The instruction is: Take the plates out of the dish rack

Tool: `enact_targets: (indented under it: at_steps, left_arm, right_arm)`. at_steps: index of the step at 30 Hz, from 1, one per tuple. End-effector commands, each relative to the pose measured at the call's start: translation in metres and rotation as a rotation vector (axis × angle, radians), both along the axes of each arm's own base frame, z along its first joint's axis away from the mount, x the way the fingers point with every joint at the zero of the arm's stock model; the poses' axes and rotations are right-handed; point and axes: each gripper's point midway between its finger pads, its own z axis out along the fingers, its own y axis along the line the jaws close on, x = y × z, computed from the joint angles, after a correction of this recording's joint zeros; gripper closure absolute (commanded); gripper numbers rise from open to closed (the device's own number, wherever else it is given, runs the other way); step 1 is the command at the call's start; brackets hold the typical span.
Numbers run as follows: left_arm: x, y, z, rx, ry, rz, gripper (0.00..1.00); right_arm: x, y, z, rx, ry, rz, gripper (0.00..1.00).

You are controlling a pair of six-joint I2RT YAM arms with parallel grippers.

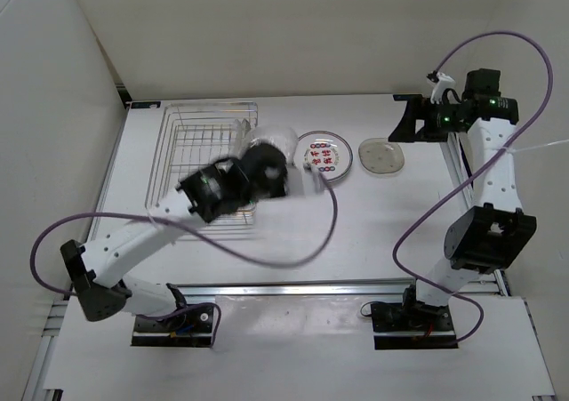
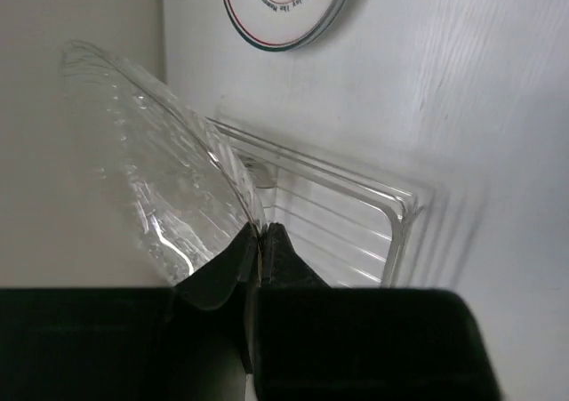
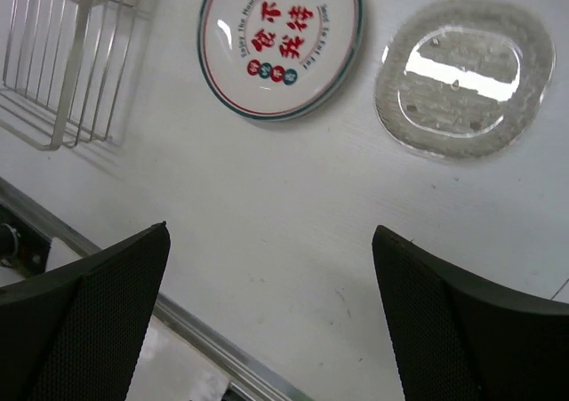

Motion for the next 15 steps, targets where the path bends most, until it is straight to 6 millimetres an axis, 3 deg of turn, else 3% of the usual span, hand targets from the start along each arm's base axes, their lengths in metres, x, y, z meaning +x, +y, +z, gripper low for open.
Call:
enact_targets:
  at_steps: [1, 2, 4, 5, 9, 10, 11, 15]
  left_arm:
    - [-0.008, 0.045, -0.021, 0.660, -0.408, -0.031, 0.89]
    - [-0.015, 0.039, -0.028, 0.720, -0.465, -0.085, 0.89]
    - [-0.029, 0.019, -0.043, 0.807, -0.581, -0.235, 0.89]
    - [-0.044, 0.005, -0.040, 0.791, -0.640, -0.303, 0.89]
    - [-0.063, -0.037, -0.040, 0.766, -0.723, -0.399, 0.89]
    - [-0.065, -0.047, -0.027, 0.694, -0.711, -0.367, 0.89]
    - [-0.067, -0.056, -0.035, 0.714, -0.690, -0.383, 0.89]
    - [-0.073, -0.076, -0.029, 0.665, -0.709, -0.387, 0.89]
  right_arm:
    - [-0.025, 0.034, 0.060, -0.065, -0.198, 0.137, 0.03]
    - [-0.033, 0.053, 0.064, -0.073, -0.214, 0.186, 0.03]
    - [-0.043, 0.070, 0.076, -0.092, -0.272, 0.231, 0.03]
    - [-0.054, 0.093, 0.079, -0.088, -0.293, 0.306, 0.04]
    - [-0.077, 0.133, 0.076, -0.119, -0.322, 0.422, 0.07]
    - [-0.085, 0.144, 0.069, -0.114, -0.305, 0.461, 0.09]
    - [-0.087, 0.148, 0.066, -0.112, -0.304, 0.477, 0.10]
    - [-0.095, 0.160, 0.047, -0.141, -0.274, 0.521, 0.12]
